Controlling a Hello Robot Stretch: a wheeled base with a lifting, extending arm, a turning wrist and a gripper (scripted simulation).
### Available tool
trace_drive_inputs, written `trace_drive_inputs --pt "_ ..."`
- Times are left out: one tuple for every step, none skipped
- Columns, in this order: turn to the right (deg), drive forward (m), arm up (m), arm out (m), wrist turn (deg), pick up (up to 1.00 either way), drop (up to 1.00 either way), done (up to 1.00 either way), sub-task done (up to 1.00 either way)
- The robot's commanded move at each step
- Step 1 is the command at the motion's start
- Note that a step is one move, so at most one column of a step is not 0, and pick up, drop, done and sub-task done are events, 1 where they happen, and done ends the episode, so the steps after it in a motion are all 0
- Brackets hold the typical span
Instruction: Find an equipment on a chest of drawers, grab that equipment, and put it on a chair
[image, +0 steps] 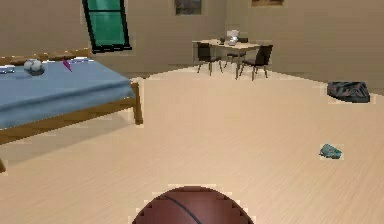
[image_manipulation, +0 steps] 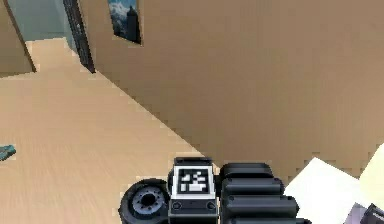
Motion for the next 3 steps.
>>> trace_drive_inputs --pt "0.0 0.25 0.00 0.00 0.0 0.00 0.00 0.00 0.00" --pt "12.0 0.00 0.00 0.00 0.0 0.00 0.00 0.00 0.00" --pt "0.0 1.00 0.00 0.00 0.0 0.00 0.00 0.00 0.00"
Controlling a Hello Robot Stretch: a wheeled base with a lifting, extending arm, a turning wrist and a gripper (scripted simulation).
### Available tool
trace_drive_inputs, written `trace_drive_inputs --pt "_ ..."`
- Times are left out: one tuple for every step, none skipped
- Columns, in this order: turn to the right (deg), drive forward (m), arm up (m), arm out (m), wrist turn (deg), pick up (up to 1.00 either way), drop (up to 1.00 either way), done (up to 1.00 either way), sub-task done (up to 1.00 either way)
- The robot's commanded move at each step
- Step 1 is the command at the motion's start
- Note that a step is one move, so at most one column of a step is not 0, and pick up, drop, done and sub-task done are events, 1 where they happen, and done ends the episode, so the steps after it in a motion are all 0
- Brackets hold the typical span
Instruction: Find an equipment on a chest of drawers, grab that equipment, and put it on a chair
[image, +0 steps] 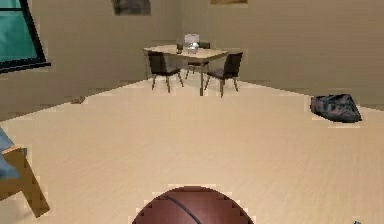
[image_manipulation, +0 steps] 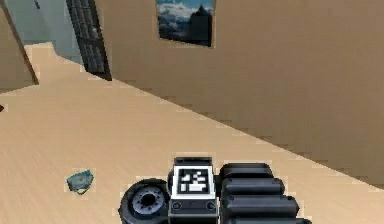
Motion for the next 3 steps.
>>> trace_drive_inputs --pt "3.0 0.00 0.00 0.00 0.0 0.00 0.00 0.00 0.00" --pt "0.0 1.00 0.00 0.00 0.0 0.00 0.00 0.00 0.00" --pt "0.0 1.00 0.00 0.00 0.0 0.00 0.00 0.00 0.00"
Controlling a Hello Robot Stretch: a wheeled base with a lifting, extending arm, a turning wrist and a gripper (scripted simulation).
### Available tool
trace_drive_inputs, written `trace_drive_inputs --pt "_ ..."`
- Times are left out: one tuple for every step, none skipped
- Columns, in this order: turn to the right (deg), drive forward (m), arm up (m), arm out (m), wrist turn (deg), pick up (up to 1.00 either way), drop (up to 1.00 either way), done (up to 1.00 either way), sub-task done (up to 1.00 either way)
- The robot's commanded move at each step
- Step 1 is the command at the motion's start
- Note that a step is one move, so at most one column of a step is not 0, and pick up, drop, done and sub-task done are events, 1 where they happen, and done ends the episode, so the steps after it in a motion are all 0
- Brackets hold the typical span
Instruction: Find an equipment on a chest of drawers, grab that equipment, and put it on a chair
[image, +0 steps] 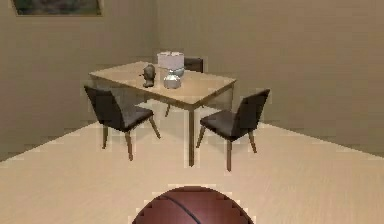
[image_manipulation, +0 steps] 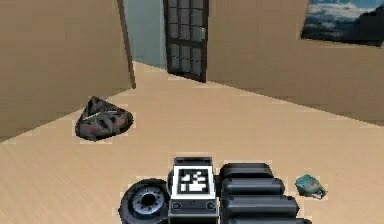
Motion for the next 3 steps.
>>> trace_drive_inputs --pt "0.0 0.95 0.00 0.00 0.0 0.00 0.00 0.00 0.00" --pt "-45.0 0.00 0.00 0.00 0.0 0.00 0.00 0.00 0.00" --pt "-45.0 0.00 0.00 0.00 0.0 0.00 0.00 0.00 0.00"
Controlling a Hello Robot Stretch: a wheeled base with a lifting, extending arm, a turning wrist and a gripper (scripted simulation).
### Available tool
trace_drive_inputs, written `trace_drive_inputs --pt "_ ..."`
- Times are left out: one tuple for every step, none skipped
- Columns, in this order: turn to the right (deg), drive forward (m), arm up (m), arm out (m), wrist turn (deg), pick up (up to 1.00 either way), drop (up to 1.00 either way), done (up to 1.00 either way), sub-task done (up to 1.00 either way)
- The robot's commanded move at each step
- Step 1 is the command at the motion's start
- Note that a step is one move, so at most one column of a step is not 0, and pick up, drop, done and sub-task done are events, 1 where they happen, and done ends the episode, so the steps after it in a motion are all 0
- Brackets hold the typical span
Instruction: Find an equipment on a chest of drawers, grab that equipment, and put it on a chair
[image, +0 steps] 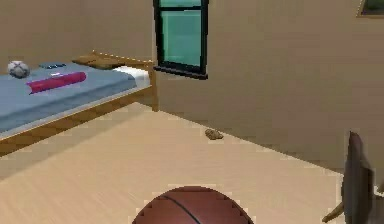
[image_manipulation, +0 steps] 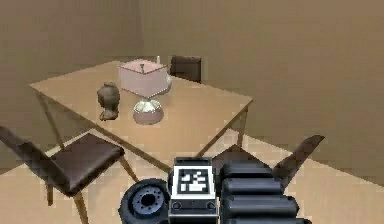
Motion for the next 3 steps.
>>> trace_drive_inputs --pt "-24.0 0.00 0.00 0.00 0.0 0.00 0.00 0.00 0.00" --pt "45.0 0.00 0.00 0.00 0.0 0.00 0.00 0.00 0.00" --pt "45.0 0.00 0.00 0.00 0.0 0.00 0.00 0.00 0.00"
